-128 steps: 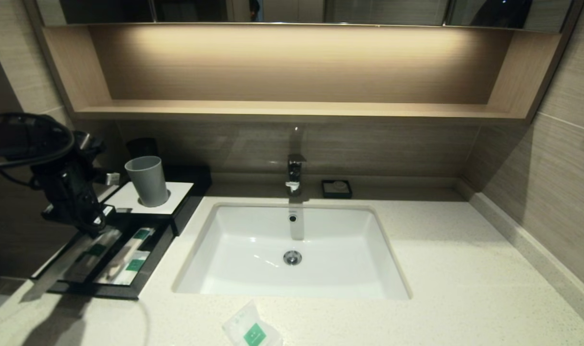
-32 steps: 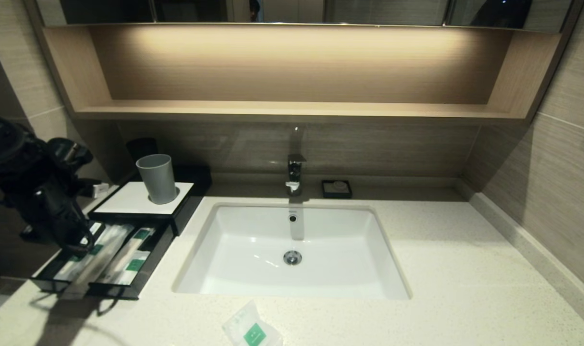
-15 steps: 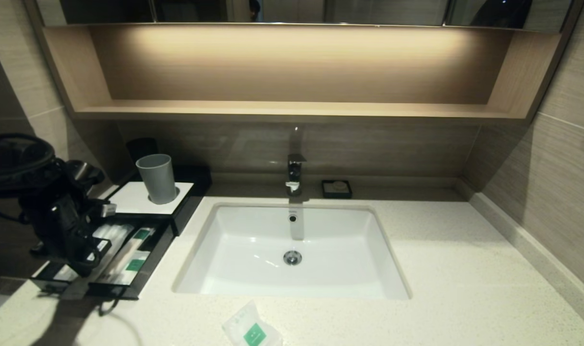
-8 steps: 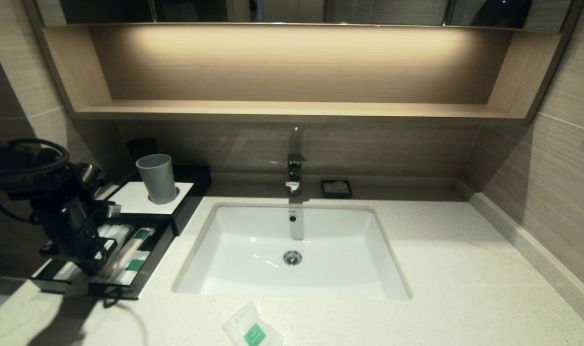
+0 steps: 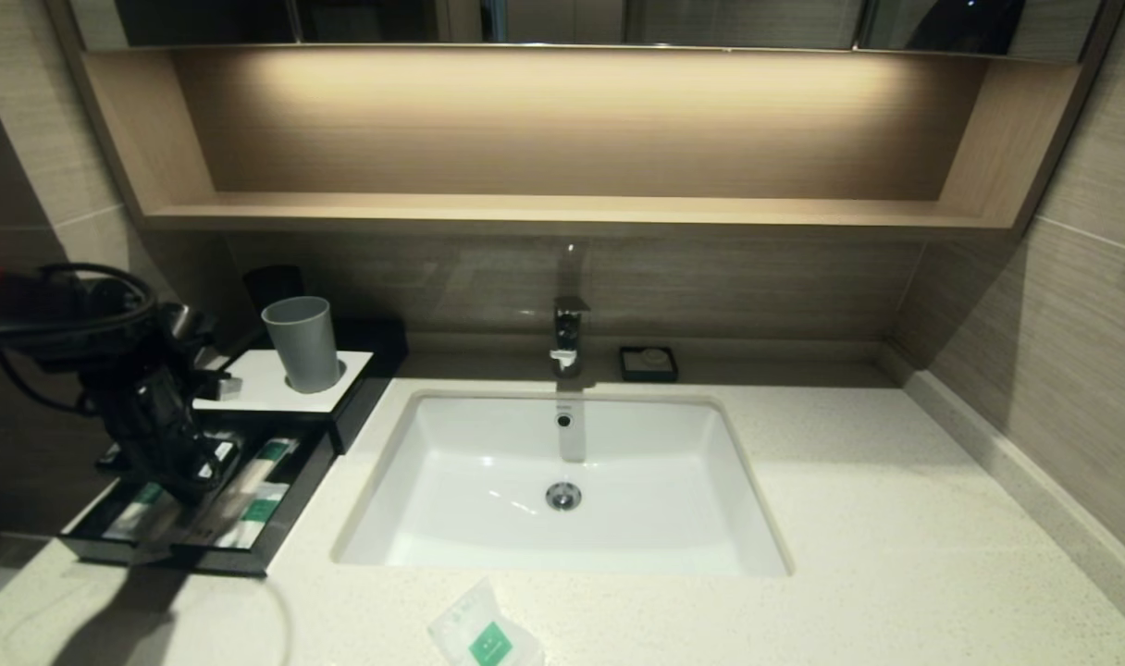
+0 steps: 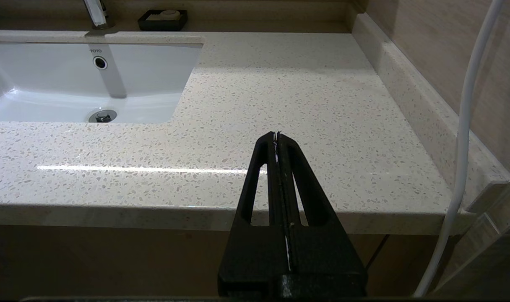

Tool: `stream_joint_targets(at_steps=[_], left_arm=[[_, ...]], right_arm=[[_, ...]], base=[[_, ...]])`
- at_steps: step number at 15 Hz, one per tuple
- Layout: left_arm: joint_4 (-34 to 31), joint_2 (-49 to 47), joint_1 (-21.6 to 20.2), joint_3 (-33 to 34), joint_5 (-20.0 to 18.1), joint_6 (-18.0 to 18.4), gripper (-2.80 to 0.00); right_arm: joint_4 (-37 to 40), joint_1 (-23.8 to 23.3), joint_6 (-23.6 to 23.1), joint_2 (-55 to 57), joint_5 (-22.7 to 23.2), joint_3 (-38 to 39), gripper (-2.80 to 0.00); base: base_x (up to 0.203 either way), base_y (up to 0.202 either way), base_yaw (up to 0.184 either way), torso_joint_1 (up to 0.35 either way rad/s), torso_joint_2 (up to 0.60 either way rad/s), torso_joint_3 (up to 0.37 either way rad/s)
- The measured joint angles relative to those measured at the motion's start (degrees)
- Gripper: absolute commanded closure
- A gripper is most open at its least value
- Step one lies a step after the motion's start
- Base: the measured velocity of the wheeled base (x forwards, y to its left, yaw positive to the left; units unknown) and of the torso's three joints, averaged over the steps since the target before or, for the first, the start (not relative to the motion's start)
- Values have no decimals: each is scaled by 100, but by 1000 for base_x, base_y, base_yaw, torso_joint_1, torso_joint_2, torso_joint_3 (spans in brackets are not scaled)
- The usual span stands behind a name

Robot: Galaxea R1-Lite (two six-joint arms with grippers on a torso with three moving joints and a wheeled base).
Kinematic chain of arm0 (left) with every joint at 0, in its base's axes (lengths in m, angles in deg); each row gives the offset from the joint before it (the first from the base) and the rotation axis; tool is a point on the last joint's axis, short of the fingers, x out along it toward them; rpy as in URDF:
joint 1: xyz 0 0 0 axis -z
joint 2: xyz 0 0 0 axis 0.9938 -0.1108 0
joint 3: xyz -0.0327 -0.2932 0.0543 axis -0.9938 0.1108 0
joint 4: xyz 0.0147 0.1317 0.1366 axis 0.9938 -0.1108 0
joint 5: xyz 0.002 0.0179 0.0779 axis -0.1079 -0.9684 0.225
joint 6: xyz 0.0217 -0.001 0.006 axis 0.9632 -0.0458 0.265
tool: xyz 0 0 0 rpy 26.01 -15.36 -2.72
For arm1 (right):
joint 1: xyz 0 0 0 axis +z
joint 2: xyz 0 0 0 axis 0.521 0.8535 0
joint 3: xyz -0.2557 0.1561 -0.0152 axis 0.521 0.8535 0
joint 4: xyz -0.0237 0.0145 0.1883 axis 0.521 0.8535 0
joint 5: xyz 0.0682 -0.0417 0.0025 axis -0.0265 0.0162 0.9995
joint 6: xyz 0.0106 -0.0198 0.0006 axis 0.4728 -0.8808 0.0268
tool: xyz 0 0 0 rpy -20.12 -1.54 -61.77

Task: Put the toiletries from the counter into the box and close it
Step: Place the bathroom toiletry into the drawer

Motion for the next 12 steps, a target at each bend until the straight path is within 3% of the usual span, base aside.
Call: stream_joint_targets(at_steps=[12], left_arm=[[29,-354,78,-759,-16,0,0]], right_arm=[[-2,0,0,0,-2,0,0]], base=[[0,0,0,0,0,0]])
